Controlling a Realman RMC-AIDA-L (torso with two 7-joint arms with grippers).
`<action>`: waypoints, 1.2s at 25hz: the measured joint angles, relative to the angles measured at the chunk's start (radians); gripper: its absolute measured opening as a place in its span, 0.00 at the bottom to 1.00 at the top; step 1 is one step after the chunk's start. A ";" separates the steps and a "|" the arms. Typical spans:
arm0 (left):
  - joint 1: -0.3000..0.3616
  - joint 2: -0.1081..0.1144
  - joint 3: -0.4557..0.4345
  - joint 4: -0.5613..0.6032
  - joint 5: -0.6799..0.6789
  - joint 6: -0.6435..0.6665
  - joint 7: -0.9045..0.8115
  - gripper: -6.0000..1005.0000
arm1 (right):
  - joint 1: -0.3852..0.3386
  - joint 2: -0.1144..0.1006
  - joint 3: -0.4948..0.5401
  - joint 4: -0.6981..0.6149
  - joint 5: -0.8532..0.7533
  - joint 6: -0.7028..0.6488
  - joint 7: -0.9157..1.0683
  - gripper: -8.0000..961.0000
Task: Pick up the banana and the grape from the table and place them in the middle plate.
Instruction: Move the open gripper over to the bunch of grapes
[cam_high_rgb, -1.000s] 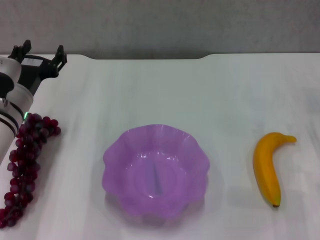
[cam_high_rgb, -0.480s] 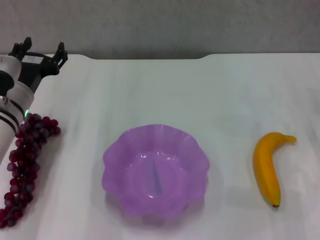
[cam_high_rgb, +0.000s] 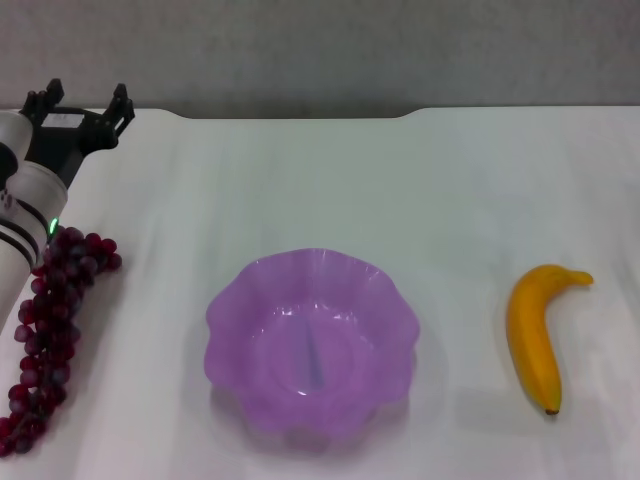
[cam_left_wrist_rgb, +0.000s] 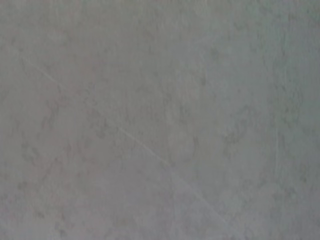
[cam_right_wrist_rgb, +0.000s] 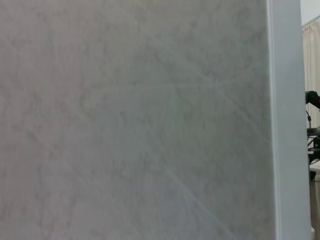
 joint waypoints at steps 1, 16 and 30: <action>0.000 0.001 0.000 -0.005 0.000 -0.007 -0.003 0.84 | -0.003 0.000 0.000 0.000 0.000 0.000 0.000 0.92; 0.078 0.014 -0.105 -0.365 0.009 -0.436 0.201 0.84 | -0.029 -0.004 0.000 0.004 0.000 0.004 0.001 0.92; 0.167 0.008 -0.338 -0.805 0.036 -1.100 0.424 0.84 | -0.033 -0.003 0.000 0.005 0.001 0.004 0.001 0.92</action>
